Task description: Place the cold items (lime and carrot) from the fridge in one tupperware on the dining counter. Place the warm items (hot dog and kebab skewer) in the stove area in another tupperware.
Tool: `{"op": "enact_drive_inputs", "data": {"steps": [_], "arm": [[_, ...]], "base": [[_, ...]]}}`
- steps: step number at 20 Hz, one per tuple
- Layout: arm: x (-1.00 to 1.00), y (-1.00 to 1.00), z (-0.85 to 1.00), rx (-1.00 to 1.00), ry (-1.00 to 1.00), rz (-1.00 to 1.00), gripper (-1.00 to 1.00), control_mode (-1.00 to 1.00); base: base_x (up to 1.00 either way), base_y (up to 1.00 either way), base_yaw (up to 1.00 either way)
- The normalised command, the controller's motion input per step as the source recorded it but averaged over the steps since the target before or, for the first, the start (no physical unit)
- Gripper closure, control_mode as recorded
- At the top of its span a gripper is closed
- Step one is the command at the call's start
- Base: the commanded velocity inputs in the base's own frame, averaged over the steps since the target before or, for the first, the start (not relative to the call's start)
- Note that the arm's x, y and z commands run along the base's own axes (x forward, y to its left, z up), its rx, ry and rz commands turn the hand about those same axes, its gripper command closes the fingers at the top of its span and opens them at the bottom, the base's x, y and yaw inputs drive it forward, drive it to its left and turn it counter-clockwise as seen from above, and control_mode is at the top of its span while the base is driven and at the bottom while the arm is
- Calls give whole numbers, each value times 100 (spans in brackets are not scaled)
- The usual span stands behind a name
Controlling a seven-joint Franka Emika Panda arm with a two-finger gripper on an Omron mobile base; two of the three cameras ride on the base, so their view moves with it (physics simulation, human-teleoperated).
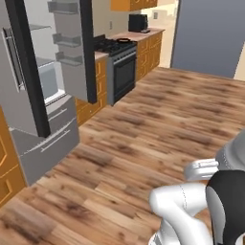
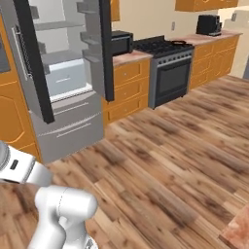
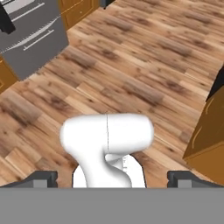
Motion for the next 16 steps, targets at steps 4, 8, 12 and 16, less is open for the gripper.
{"op": "enact_drive_inputs", "data": {"steps": [4, 8, 12, 16], "arm": [[0, 0, 0, 0, 0, 0, -100, 100], [0, 0, 0, 0, 0, 0, -100, 100], [0, 0, 0, 0, 0, 0, -100, 100], [0, 0, 0, 0, 0, 0, -100, 100]], "base": [[37, -45, -13], [50, -51, -28], [55, 0, -51], [70, 68, -70]]}}
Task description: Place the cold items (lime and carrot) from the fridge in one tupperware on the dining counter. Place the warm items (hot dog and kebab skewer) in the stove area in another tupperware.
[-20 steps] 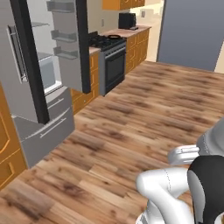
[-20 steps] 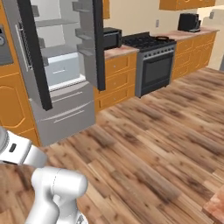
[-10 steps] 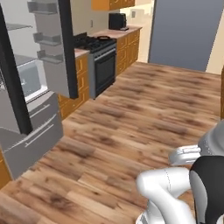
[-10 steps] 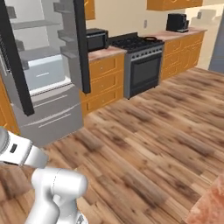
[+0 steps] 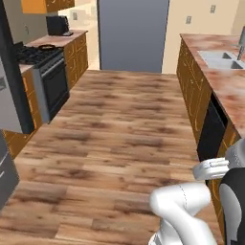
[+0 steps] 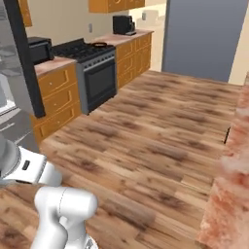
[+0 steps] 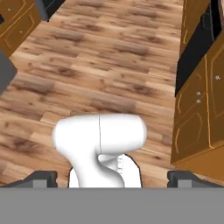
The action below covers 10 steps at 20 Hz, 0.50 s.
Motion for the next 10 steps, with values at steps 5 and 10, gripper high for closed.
{"op": "enact_drive_inputs", "data": {"steps": [5, 10], "arm": [[0, 0, 0, 0, 0, 0, -100, 100], [0, 0, 0, 0, 0, 0, -100, 100]], "base": [[69, 94, -54], [78, 84, -23]]}}
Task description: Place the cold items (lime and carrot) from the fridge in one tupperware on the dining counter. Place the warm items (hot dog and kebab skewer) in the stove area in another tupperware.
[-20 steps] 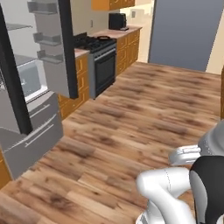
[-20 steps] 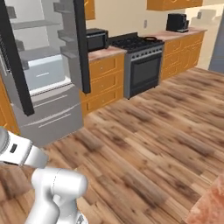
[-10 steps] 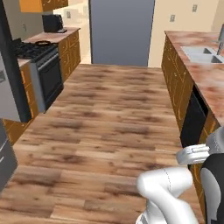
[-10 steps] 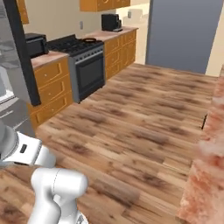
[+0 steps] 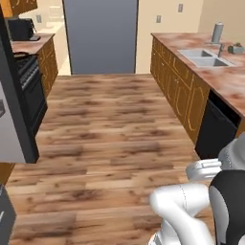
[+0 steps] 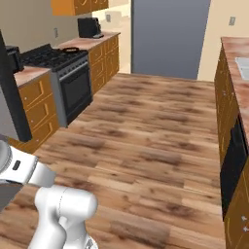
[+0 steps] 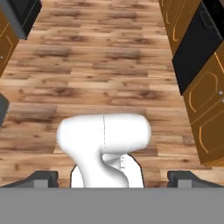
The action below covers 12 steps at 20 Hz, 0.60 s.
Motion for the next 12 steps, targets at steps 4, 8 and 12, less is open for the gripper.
{"op": "enact_drive_inputs", "data": {"steps": [4, 8, 12], "arm": [[0, 0, 0, 0, 0, 0, -100, 100], [0, 0, 0, 0, 0, 0, -100, 100], [0, 0, 0, 0, 0, 0, -100, 100]], "base": [[100, 13, 3], [100, -2, 30], [100, -1, 47]]}}
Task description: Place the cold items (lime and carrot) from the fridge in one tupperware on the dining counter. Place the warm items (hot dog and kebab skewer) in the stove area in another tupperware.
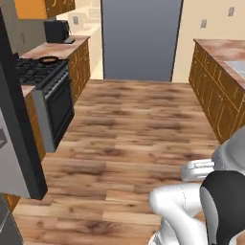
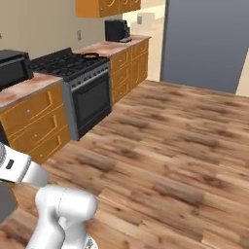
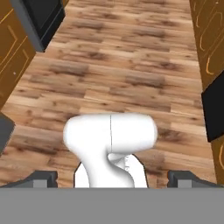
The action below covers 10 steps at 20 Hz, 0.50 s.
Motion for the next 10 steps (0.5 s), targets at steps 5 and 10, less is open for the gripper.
{"op": "enact_drive_inputs", "data": {"steps": [5, 10], "arm": [[0, 0, 0, 0, 0, 0, -100, 100], [0, 0, 0, 0, 0, 0, -100, 100]], "base": [[99, -35, 51], [94, -59, 44]]}}
